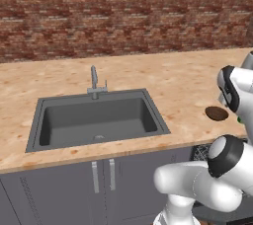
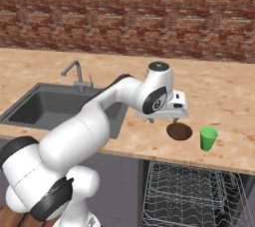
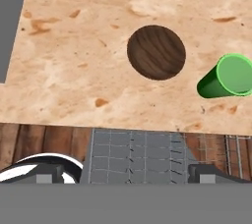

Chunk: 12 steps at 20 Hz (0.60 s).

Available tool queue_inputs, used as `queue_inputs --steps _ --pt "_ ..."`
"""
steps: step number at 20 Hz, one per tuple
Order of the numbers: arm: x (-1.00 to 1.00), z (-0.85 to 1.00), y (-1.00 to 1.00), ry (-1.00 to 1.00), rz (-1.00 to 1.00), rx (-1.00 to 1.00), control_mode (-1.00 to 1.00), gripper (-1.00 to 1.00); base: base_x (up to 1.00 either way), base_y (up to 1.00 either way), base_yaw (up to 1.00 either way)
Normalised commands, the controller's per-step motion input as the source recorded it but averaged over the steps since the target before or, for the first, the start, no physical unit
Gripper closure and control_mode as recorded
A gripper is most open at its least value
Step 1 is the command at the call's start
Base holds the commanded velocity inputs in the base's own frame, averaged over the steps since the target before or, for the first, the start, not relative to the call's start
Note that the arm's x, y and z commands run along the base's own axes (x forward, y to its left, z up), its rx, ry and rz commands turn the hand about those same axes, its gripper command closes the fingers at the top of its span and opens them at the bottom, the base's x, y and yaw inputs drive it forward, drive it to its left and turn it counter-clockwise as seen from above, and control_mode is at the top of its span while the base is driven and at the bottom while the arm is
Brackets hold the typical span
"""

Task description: Pick up the cup and bowl from the counter, place them in the dishwasher, and close the dishwasher door.

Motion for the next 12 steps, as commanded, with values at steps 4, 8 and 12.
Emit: queue_inputs --steps 4,8,12 --pt "0.00 -0.15 -0.23 0.00 0.00 0.00 -1.00 -1.00 0.00 0.00 0.00" --pt "0.00 -0.10 -0.28 0.00 0.00 0.00 -1.00 -1.00 0.00 0.00 0.00" --pt "0.00 -0.08 -0.31 0.00 0.00 0.00 -1.00 -1.00 0.00 0.00 0.00"
